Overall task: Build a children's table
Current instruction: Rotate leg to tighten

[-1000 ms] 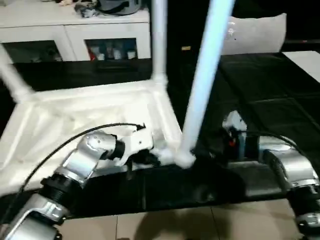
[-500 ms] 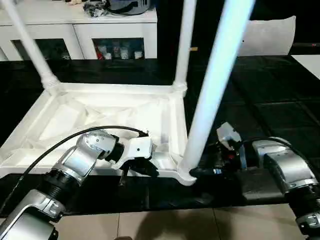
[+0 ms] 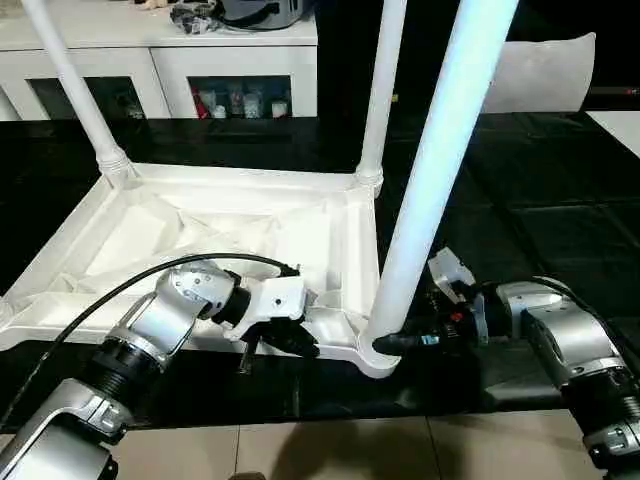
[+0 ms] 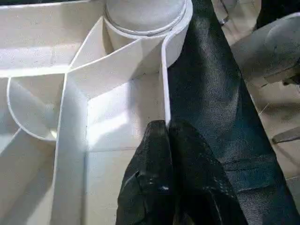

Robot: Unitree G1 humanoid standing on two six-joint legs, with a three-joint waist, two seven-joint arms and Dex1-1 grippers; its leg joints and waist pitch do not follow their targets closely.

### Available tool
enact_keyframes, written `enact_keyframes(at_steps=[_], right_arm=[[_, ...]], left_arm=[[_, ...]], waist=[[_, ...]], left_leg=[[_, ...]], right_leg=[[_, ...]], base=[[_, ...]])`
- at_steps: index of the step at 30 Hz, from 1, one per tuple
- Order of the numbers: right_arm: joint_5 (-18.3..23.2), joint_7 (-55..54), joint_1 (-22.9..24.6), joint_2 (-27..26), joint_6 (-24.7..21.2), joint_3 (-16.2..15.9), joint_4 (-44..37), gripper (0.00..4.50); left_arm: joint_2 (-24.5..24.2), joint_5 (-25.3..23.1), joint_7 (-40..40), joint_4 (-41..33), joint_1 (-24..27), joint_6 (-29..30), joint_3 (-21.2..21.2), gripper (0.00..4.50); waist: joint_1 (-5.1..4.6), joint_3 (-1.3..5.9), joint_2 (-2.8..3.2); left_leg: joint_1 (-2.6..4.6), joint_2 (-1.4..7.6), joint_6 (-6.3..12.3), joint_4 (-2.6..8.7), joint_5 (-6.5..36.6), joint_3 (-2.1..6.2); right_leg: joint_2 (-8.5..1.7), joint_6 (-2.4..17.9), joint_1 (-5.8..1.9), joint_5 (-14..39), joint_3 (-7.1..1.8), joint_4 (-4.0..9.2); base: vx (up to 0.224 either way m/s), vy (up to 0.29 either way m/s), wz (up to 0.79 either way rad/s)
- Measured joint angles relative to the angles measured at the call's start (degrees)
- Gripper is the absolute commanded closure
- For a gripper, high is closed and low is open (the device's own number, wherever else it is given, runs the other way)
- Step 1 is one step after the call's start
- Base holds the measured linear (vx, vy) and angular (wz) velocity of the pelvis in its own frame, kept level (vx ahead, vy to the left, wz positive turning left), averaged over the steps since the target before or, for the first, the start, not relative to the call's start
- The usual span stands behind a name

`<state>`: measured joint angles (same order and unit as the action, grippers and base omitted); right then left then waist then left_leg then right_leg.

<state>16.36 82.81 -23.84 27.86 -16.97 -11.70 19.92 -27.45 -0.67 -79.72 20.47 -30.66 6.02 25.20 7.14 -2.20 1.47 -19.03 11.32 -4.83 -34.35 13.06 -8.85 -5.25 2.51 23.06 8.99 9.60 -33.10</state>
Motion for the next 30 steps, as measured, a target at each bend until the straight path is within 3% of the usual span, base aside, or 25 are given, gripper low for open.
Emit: enact_keyframes(at_steps=[5,10,13,17,20,24,30], right_arm=[[-2.23,-12.89,-0.13,-4.32,-2.23,3.12,-0.51,2.45],[-5.55,-33.83,-2.86,-11.90,-6.82,7.27,1.12,2.49],[-6.19,-42.28,-3.19,-15.41,-6.96,9.16,1.67,2.49],[-7.12,-46.94,-3.15,-17.70,-2.80,10.20,3.33,1.97],[-6.93,-46.97,-2.66,-17.67,-2.52,10.75,3.28,1.79],[-5.83,-43.27,-1.06,-15.50,-2.59,10.74,1.29,1.38],[-3.45,-33.48,0.49,-10.00,-1.36,9.72,-0.40,0.95]], left_arm=[[2.30,-1.34,8.33,-0.44,0.55,7.33,-3.14,4.50],[8.40,-2.97,20.69,-0.76,0.65,16.56,-6.57,4.50],[11.30,-3.14,25.39,-1.73,1.03,19.73,-7.54,4.50],[12.97,-3.55,28.44,-3.00,1.15,22.11,-7.94,4.50],[13.57,-3.49,28.41,-3.73,1.17,22.33,-7.28,4.50],[12.79,-3.30,26.22,-4.11,1.17,20.42,-5.95,4.50],[8.58,-2.99,21.64,-3.30,1.17,15.25,-4.54,4.50]], waist=[[-1.30,0.01,-0.03],[-4.51,0.01,-0.06],[-5.49,0.03,-0.15],[-5.47,0.03,-0.14],[-5.01,0.01,-0.10],[-3.41,-0.02,-0.01],[-2.95,-0.03,-0.01]], left_leg=[[0.07,0.00,-0.15,-0.07,-0.11,-0.01],[0.08,-0.01,-0.36,-0.16,-0.03,0.01],[0.05,0.01,-0.35,-0.13,-0.01,0.04],[-0.02,0.04,-0.35,0.03,-0.02,0.10],[-0.09,0.01,-0.04,0.13,-0.14,0.19],[-0.22,0.00,0.08,0.14,-0.02,0.21],[-0.11,0.00,0.09,0.10,-0.04,0.16]], right_leg=[[0.01,0.02,-0.02,-0.03,-0.02,-0.02],[0.00,-0.01,-0.03,-0.04,-0.01,0.13],[0.01,-0.02,-0.02,-0.04,0.04,0.13],[0.01,-0.01,0.02,-0.05,0.19,0.10],[0.00,0.01,0.05,-0.05,0.19,0.11],[-0.01,-0.01,0.11,0.02,0.16,0.12],[-0.01,0.04,0.10,-0.01,0.14,0.05]], base=[[0.000,0.000,0.00],[0.000,0.000,0.00],[0.000,0.000,0.00],[0.000,0.000,0.00],[0.000,0.000,0.00],[0.000,0.000,0.00],[0.000,0.000,0.00]])
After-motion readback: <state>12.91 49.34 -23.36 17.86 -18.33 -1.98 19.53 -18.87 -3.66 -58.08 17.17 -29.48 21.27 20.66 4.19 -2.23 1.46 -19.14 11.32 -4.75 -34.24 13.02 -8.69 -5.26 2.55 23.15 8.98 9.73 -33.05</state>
